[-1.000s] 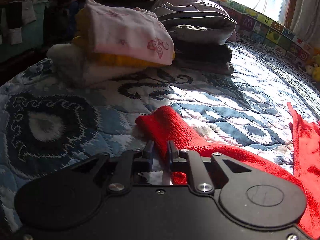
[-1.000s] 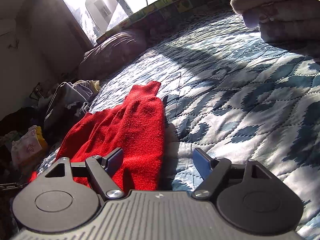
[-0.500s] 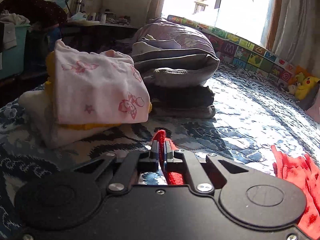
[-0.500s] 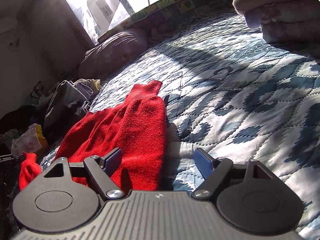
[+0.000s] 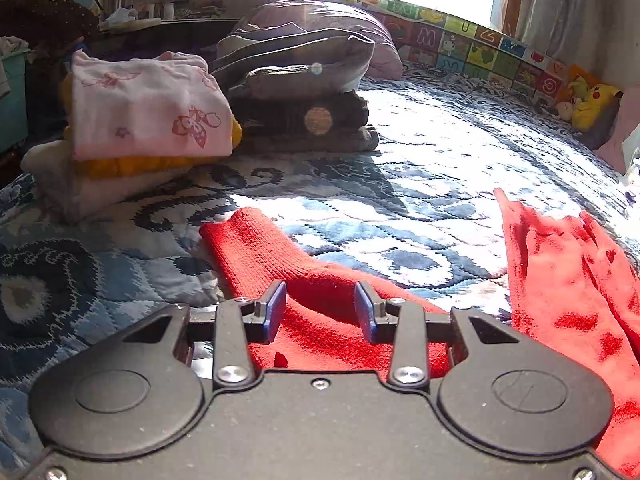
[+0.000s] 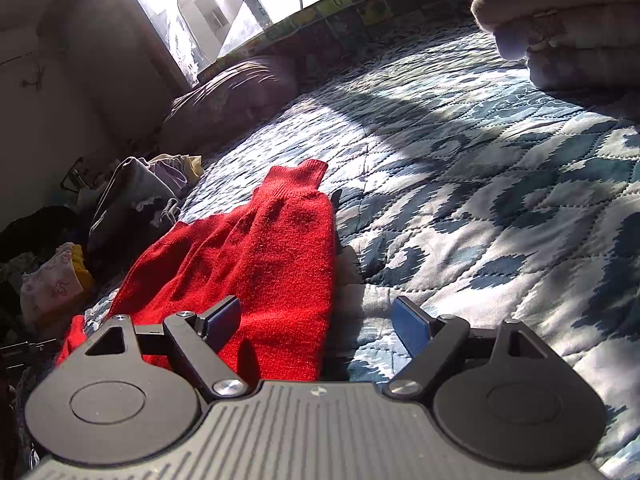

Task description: Fold clothes

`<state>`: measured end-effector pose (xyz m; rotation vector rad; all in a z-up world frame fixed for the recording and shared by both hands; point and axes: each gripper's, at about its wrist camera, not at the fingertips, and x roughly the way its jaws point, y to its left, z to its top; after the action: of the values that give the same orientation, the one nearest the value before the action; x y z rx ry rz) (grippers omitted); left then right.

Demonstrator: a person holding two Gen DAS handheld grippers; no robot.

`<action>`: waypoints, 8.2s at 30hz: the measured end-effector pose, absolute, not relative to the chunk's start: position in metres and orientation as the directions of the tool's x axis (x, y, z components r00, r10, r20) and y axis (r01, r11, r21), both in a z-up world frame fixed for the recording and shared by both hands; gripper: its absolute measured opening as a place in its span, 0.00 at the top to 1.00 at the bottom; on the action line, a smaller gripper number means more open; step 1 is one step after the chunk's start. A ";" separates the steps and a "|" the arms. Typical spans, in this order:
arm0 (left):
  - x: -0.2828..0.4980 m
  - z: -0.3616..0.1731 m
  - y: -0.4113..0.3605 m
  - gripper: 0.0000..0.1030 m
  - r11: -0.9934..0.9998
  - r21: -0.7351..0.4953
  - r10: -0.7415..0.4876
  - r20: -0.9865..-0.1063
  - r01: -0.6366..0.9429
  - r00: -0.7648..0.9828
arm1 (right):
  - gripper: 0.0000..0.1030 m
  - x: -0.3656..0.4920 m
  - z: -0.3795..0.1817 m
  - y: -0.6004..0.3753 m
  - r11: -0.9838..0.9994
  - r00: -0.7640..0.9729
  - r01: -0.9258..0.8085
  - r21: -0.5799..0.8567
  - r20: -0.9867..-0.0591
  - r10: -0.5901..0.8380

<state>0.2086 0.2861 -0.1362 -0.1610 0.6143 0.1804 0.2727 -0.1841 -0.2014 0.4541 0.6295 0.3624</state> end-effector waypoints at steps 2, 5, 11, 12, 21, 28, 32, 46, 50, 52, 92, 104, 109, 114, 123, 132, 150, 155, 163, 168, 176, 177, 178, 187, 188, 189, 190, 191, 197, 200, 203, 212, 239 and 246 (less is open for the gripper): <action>0.226 -0.138 0.271 0.64 0.982 -0.069 0.099 -0.596 -0.174 0.797 | 0.21 0.273 -0.201 -0.185 0.838 0.750 -0.182 0.514 -0.479 0.457; 0.254 -0.157 0.262 0.59 0.979 0.009 0.154 -0.688 -0.205 0.709 | 0.22 0.277 -0.199 -0.188 0.830 0.747 -0.176 0.529 -0.477 0.463; 0.228 -0.132 0.245 0.44 0.922 -0.299 0.038 -0.566 -0.247 0.824 | 0.34 0.301 -0.193 -0.191 0.814 0.759 -0.195 0.547 -0.441 0.479; 0.224 -0.133 0.239 0.41 0.902 -0.355 0.014 -0.546 -0.246 0.838 | 0.34 0.308 -0.193 -0.193 0.806 0.761 -0.189 0.561 -0.436 0.481; 0.229 -0.162 0.203 0.22 0.793 -0.585 -0.157 -0.467 -0.171 0.870 | 0.45 0.367 -0.191 -0.198 0.763 0.757 -0.207 0.612 -0.394 0.522; 0.246 -0.164 0.199 0.03 0.812 -0.561 -0.182 -0.502 -0.158 0.845 | 0.73 0.375 -0.194 -0.178 0.797 0.724 -0.262 0.544 -0.436 0.535; 0.247 -0.161 0.189 0.02 0.855 -0.502 -0.174 -0.510 -0.127 0.842 | 0.96 0.366 -0.186 -0.176 0.811 0.743 -0.291 0.507 -0.415 0.526; 0.247 -0.163 0.209 0.01 0.736 -0.663 -0.252 -0.454 -0.135 0.855 | 0.95 0.377 -0.200 -0.180 0.749 0.690 -0.260 0.609 -0.426 0.586; 0.249 -0.164 0.209 0.01 0.730 -0.670 -0.253 -0.451 -0.137 0.856 | 0.95 0.361 -0.180 -0.192 0.756 0.755 -0.264 0.599 -0.360 0.548; 0.248 -0.164 0.209 0.01 0.725 -0.676 -0.258 -0.447 -0.135 0.857 | 0.95 0.351 -0.169 -0.201 0.781 0.784 -0.258 0.569 -0.349 0.513; 0.192 -0.169 -0.033 0.44 0.673 -0.385 -0.715 -0.557 0.631 0.423 | 0.93 0.265 -0.167 -0.355 0.846 0.865 0.052 0.530 -0.448 0.227; 0.188 -0.159 -0.030 0.49 0.635 -0.414 -0.763 -0.464 0.652 0.449 | 0.55 0.263 -0.188 -0.373 0.863 0.839 0.213 0.457 -0.538 0.078; 0.190 -0.161 -0.043 0.50 0.631 -0.389 -0.759 -0.488 0.672 0.430 | 0.47 0.231 -0.183 -0.361 0.818 0.822 0.227 0.528 -0.554 0.130; 0.191 -0.163 -0.043 0.50 0.627 -0.385 -0.756 -0.511 0.677 0.410 | 0.43 0.205 -0.195 -0.325 0.839 0.780 0.160 0.520 -0.588 0.216; 0.185 -0.176 -0.045 0.49 0.627 -0.383 -0.734 -0.583 0.679 0.349 | 0.98 0.184 -0.213 -0.351 0.636 0.767 0.257 0.727 -0.554 0.323; 0.185 -0.165 -0.033 0.49 0.628 -0.413 -0.765 -0.483 0.660 0.426 | 0.37 0.247 -0.195 -0.376 0.706 0.811 0.308 0.638 -0.564 0.156; 0.194 -0.165 -0.025 0.47 0.630 -0.409 -0.750 -0.543 0.660 0.379 | 0.77 0.254 -0.154 -0.323 0.967 0.837 0.144 0.211 -0.547 -0.005; 0.202 -0.161 0.001 0.47 0.703 -0.417 -0.701 -0.546 0.577 0.459 | 0.79 0.189 -0.138 -0.246 0.957 0.829 -0.190 0.221 -0.485 0.277; 0.198 -0.158 0.063 0.47 0.766 -0.471 -0.642 -0.527 0.437 0.557 | 0.85 0.128 -0.169 -0.195 0.953 0.779 -0.301 -0.020 -0.582 0.234; 0.175 -0.155 0.102 0.47 0.792 -0.447 -0.608 -0.515 0.415 0.605 | 0.85 0.116 -0.167 -0.186 0.950 0.783 -0.311 -0.043 -0.578 0.230; 0.138 -0.163 0.136 0.40 0.875 -0.275 -0.480 -0.605 0.399 0.635 | 0.67 0.094 -0.167 -0.142 0.904 0.789 -0.425 -0.054 -0.512 0.340; 0.133 -0.169 0.131 0.40 0.889 -0.188 -0.431 -0.654 0.418 0.622 | 0.64 0.097 -0.177 -0.129 0.881 0.745 -0.464 -0.094 -0.580 0.330; 0.126 -0.172 0.125 0.40 0.883 -0.105 -0.405 -0.663 0.457 0.630 | 0.68 0.094 -0.187 -0.118 0.857 0.740 -0.484 -0.175 -0.605 0.295; 0.141 -0.145 0.157 0.39 0.913 -0.143 -0.391 -0.576 0.382 0.718 | 0.68 0.089 -0.155 -0.136 0.888 0.751 -0.456 -0.058 -0.560 0.350; 0.148 -0.138 0.167 0.38 0.923 -0.206 -0.385 -0.527 0.325 0.758 | 0.68 0.098 -0.151 -0.139 0.896 0.753 -0.444 -0.021 -0.550 0.361; 0.154 -0.134 0.177 0.35 0.920 -0.267 -0.387 -0.488 0.288 0.782 | 0.67 0.107 -0.147 -0.142 0.901 0.756 -0.434 0.008 -0.540 0.369; 0.162 -0.133 0.186 0.22 0.906 -0.338 -0.393 -0.448 0.255 0.803 | 0.67 0.117 -0.143 -0.144 0.906 0.763 -0.423 0.031 -0.527 0.374; 0.170 -0.131 0.195 0.17 0.888 -0.402 -0.395 -0.415 0.224 0.820 | 0.67 0.130 -0.138 -0.147 0.909 0.768 -0.412 0.059 -0.515 0.382; 0.229 -0.131 0.223 0.19 0.886 -0.461 -0.290 -0.478 0.044 0.829 | 0.63 0.220 -0.119 -0.158 0.917 0.803 -0.350 0.190 -0.443 0.399; 0.256 -0.126 0.233 0.19 0.883 -0.469 -0.278 -0.466 0.032 0.840 | 0.63 0.272 -0.117 -0.163 0.921 0.810 -0.311 0.234 -0.442 0.385; 0.281 -0.124 0.240 0.19 0.881 -0.472 -0.273 -0.468 0.024 0.840 | 0.63 0.319 -0.121 -0.171 0.912 0.798 -0.274 0.305 -0.458 0.393; 0.365 -0.139 0.226 0.39 0.902 -0.426 -0.324 -0.553 0.075 0.768 | 0.55 0.407 -0.154 -0.175 0.871 0.731 -0.237 0.430 -0.512 0.451; 0.381 -0.151 0.226 0.67 0.764 -0.632 -0.512 -0.467 0.132 0.721 | 0.78 0.420 -0.165 -0.160 0.819 0.685 -0.310 0.483 -0.484 0.545; 0.390 -0.181 0.254 0.81 0.679 -0.727 -0.445 -0.518 -0.101 0.731 | 0.83 0.423 -0.181 -0.161 0.855 0.696 -0.222 0.468 -0.539 0.475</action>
<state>0.3904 0.2537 -0.1813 -0.8174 0.7438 -0.2146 0.4235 -0.1614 -0.1814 0.3863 0.7009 0.3999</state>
